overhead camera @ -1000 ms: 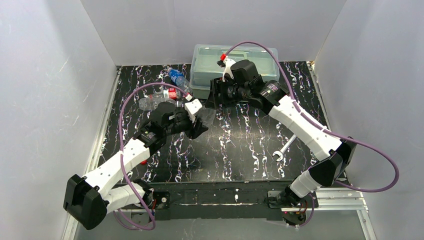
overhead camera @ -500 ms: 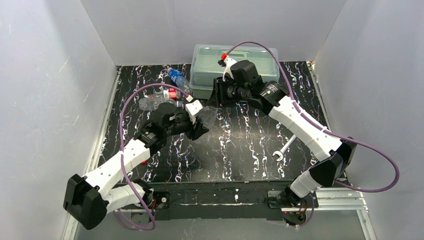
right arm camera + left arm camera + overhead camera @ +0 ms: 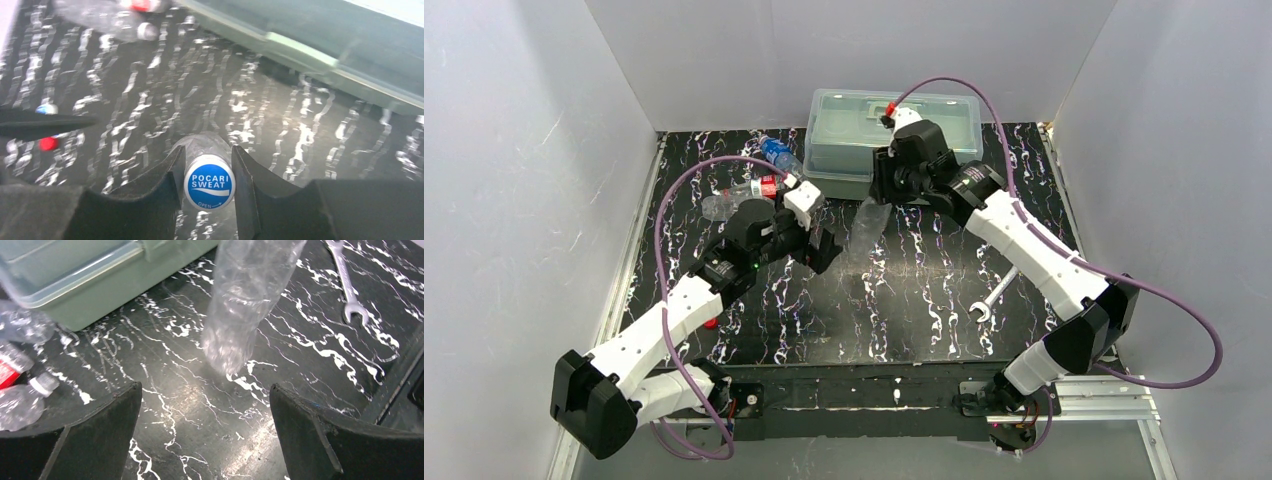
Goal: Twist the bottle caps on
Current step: Place the plastic bottle at the center of the board, then pick up the plastic bottle at the center of the board.
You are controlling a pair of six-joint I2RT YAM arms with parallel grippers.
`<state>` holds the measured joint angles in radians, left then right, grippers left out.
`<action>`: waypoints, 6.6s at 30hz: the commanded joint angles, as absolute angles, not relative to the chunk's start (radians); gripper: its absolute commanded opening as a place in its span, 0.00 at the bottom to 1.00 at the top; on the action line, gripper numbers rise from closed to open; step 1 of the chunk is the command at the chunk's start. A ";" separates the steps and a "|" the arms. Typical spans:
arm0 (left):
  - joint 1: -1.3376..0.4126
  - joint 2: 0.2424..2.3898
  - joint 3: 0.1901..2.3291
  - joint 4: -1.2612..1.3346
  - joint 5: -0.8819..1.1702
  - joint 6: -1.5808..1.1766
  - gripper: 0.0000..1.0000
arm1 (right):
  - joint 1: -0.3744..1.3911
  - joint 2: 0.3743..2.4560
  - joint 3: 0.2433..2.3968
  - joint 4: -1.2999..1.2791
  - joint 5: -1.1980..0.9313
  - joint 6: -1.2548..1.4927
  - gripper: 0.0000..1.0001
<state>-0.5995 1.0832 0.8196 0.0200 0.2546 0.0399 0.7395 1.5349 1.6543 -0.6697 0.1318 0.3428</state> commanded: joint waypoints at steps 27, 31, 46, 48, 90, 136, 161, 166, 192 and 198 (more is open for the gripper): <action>-0.502 0.988 0.976 -0.343 0.041 -0.127 0.98 | 0.620 1.498 1.292 -0.149 0.441 0.077 0.19; -0.500 0.995 0.978 -0.346 0.051 -0.133 0.98 | 0.607 1.504 1.277 -0.162 0.409 0.087 0.20; -0.500 1.033 0.974 -0.319 0.099 -0.164 0.98 | 0.594 1.529 1.243 -0.181 0.374 0.095 0.39; -0.500 1.034 0.973 -0.319 0.103 -0.163 0.98 | 0.591 1.533 1.243 -0.181 0.374 0.096 0.45; -0.496 1.078 1.033 -0.386 -0.055 -0.246 0.98 | 0.568 1.468 1.310 -0.284 0.354 0.135 0.98; -0.002 1.849 1.431 -0.511 -0.379 -1.199 0.96 | 0.567 1.235 1.389 -0.578 0.043 0.237 0.98; 0.079 1.896 1.318 -0.432 -0.295 -1.133 0.74 | 0.567 1.220 1.381 -0.598 0.039 0.247 0.98; 0.078 1.854 1.255 -0.428 -0.275 -1.121 0.67 | 0.568 1.213 1.384 -0.603 0.037 0.251 0.98; 0.015 1.281 0.966 -0.354 0.383 -1.011 0.29 | 0.860 1.230 1.371 -0.458 0.055 0.325 0.98; -0.071 1.187 0.949 -0.318 0.392 -1.127 0.29 | 0.996 1.260 1.276 -0.342 0.187 0.379 0.96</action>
